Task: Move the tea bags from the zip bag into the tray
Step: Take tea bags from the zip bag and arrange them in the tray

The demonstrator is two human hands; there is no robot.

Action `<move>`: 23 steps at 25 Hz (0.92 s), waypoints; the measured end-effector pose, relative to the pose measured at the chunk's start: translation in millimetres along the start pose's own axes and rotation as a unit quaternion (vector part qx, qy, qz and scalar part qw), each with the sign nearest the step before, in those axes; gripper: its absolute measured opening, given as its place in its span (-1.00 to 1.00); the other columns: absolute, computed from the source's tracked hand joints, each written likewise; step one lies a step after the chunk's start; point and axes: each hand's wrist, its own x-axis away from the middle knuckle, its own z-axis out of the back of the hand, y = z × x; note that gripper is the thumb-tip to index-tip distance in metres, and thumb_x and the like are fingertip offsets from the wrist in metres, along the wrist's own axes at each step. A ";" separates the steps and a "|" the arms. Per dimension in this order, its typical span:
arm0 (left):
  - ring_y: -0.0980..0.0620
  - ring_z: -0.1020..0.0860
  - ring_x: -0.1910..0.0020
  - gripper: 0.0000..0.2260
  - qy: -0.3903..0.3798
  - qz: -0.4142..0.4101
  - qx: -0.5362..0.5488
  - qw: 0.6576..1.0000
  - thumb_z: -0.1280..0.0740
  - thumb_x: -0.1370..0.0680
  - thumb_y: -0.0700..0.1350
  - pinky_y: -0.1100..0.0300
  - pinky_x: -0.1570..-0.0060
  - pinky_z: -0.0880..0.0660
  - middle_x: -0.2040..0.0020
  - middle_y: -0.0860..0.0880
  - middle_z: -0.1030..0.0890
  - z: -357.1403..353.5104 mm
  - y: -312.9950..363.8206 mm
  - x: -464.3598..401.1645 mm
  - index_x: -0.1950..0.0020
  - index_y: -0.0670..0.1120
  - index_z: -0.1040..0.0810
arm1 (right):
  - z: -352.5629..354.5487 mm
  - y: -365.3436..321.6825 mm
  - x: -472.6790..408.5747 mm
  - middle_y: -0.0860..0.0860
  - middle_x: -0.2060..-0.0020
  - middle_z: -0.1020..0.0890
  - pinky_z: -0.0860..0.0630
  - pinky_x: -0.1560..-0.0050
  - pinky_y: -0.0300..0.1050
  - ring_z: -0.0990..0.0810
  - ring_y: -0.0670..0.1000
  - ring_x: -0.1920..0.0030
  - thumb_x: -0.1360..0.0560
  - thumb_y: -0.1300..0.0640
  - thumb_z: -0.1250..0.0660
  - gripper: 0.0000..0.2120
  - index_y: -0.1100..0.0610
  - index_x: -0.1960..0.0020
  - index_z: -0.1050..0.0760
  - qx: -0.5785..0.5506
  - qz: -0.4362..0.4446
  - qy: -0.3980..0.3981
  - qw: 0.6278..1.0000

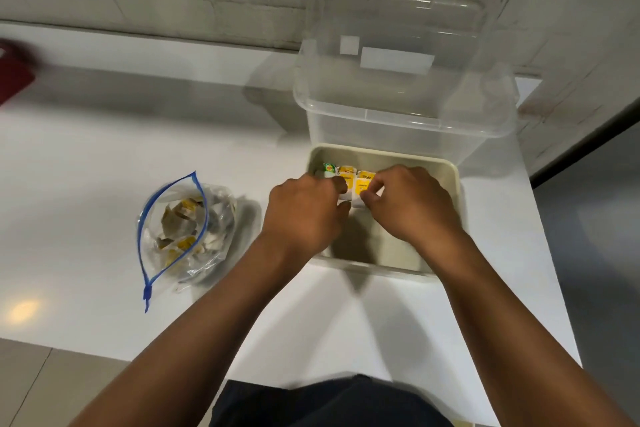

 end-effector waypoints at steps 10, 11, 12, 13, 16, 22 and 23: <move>-0.09 -0.62 0.15 -0.86 0.135 0.135 0.107 0.976 -0.30 -0.55 -0.12 0.05 0.19 -0.54 0.08 0.01 -0.66 34.8 -129.0 91.4 -0.04 0.01 -0.64 | -4.4 -154.7 43.7 -0.06 0.03 -0.69 -0.53 -0.05 -0.05 -0.62 0.04 0.01 -0.55 0.09 -0.29 -0.80 -0.03 -0.11 -0.63 -0.137 0.238 0.023 0.961; -0.13 -0.62 0.19 -0.85 0.148 0.144 0.111 0.972 -0.31 -0.53 -0.18 0.04 0.23 -0.54 0.13 -0.03 -0.67 32.8 -143.6 100.0 0.01 -0.03 -0.65 | -13.3 -170.4 46.1 -0.04 0.02 -0.70 -0.53 -0.06 -0.03 -0.63 0.06 0.03 -0.54 0.13 -0.29 -0.79 -0.01 -0.11 -0.64 -0.149 0.259 0.012 0.954; -0.16 -0.62 0.22 -0.84 0.152 0.149 0.108 0.971 -0.31 -0.51 -0.21 0.03 0.25 -0.54 0.15 -0.06 -0.67 29.9 -156.6 106.8 0.03 -0.05 -0.67 | -24.2 -185.2 48.1 -0.02 0.01 -0.70 -0.53 -0.05 -0.03 -0.63 0.08 0.02 -0.54 0.17 -0.28 -0.76 -0.01 -0.12 -0.64 -0.159 0.272 -0.008 0.949; -0.16 -0.62 0.21 -0.82 0.136 0.152 0.098 0.974 -0.30 -0.51 -0.21 0.04 0.25 -0.54 0.15 -0.08 -0.68 26.9 -165.5 111.3 0.02 -0.05 -0.67 | -36.2 -197.9 49.8 -0.01 0.00 -0.70 -0.53 -0.02 -0.05 -0.62 0.10 0.00 -0.54 0.19 -0.26 -0.73 -0.03 -0.13 -0.64 -0.156 0.270 -0.032 0.949; -0.11 -0.60 0.09 -0.78 0.002 0.173 -0.001 0.985 -0.23 -0.59 -0.12 0.12 0.21 -0.44 0.02 -0.06 -0.62 17.9 -176.0 115.1 -0.15 0.07 -0.60 | -78.4 -220.8 51.1 0.04 0.00 -0.66 -0.40 0.15 -0.14 -0.61 0.16 0.01 -0.53 0.16 -0.22 -0.71 -0.08 -0.14 -0.61 -0.035 0.226 -0.075 0.971; -0.07 -0.62 0.07 -0.76 -0.112 0.124 -0.124 0.978 -0.24 -0.53 -0.20 0.18 0.24 -0.34 0.01 0.00 -0.63 3.2 -203.7 133.9 -0.15 0.01 -0.56 | -109.7 -223.8 53.2 0.02 -0.04 -0.64 -0.35 0.17 -0.12 -0.62 0.13 -0.04 -0.57 0.07 -0.26 -0.78 -0.07 -0.19 -0.53 0.067 0.142 -0.059 0.986; -0.06 -0.62 0.08 -0.76 -0.116 0.121 -0.128 0.978 -0.24 -0.52 -0.22 0.18 0.24 -0.35 0.02 0.00 -0.63 1.9 -206.4 137.1 -0.13 -0.01 -0.55 | -110.0 -223.6 54.7 0.02 -0.04 -0.64 -0.36 0.17 -0.12 -0.62 0.13 -0.04 -0.56 0.04 -0.26 -0.76 -0.08 -0.21 -0.52 0.062 0.137 -0.055 0.987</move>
